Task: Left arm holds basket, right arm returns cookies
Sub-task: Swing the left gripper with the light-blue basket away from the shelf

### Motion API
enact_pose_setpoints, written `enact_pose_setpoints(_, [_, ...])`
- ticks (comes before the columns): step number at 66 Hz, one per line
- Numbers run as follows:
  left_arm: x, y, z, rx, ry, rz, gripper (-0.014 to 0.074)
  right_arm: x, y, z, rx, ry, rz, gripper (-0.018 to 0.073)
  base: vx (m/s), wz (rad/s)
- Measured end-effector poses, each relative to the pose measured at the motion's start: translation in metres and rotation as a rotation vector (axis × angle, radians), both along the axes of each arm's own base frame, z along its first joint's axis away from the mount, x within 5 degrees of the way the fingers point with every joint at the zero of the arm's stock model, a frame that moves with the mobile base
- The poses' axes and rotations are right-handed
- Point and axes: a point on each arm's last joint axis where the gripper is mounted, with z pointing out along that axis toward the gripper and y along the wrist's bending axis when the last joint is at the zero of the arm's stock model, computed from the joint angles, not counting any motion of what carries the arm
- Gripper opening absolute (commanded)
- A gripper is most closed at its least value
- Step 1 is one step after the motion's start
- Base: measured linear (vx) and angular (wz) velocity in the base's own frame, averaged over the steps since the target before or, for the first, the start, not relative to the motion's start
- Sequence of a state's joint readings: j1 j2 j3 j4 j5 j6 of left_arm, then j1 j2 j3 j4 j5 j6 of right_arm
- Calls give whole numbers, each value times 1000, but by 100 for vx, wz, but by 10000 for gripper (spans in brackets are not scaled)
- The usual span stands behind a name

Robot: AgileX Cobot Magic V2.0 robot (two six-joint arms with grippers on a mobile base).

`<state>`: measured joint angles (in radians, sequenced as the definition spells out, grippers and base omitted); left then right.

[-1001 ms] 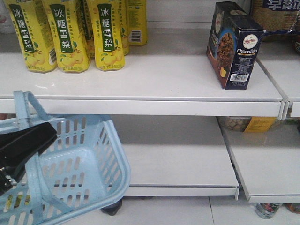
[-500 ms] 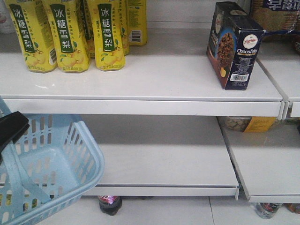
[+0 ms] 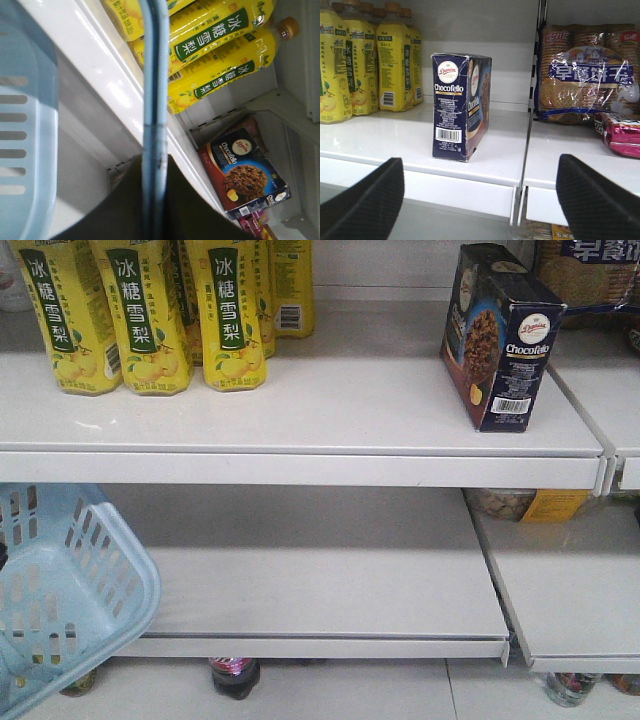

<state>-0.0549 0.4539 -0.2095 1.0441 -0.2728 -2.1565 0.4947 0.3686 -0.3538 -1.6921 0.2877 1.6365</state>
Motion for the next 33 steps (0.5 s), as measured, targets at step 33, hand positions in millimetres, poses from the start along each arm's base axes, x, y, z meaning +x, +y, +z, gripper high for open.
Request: enact_pose_setpoints(33, [-35,24,-17,41,-92,264,-3,0,0,0,0,0,0,569,0,0])
